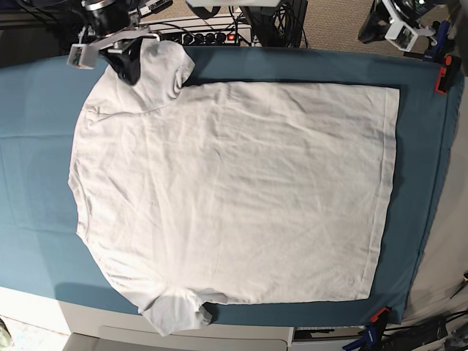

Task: Fold the T-shirt properly
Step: 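Lower the right gripper onto the shirt edge at the shoulder and grasp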

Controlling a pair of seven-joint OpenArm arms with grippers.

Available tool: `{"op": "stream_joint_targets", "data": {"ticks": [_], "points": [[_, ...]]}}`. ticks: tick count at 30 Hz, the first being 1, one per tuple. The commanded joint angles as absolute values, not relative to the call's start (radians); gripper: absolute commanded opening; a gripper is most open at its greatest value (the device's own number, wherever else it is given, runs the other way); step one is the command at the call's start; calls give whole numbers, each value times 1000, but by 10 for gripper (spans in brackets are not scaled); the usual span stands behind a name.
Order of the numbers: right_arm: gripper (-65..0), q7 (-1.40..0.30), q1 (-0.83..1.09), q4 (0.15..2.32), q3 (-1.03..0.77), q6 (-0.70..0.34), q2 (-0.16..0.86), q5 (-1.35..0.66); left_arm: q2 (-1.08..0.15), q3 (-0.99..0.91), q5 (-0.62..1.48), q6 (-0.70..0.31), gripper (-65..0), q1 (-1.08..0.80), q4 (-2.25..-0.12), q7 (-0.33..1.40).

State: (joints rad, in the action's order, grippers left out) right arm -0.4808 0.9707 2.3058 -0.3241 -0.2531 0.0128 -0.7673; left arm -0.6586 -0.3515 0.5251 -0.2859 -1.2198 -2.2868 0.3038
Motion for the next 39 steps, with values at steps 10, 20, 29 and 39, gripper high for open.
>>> {"op": "stream_joint_targets", "data": {"ticks": [10,20,29,39], "points": [[-650,-699,973,2235,-698,-625,-22,-1363,-665,-358,584,-402,-613,-1194,-2301,334],[-650,-749,862,1781,-969,-693,14,-1484,-662,-358,580,-402,-612,-1194,-2301,332],[-650,-648,826,1766,-968,-698,14,-1340,-662,-356,551,-402,-611,-1194,-2301,332],[-384,-689,739,1766,-961,-546,14,-1325,-662,-356,550,-406,-513,-1186,-2301,333]]}}
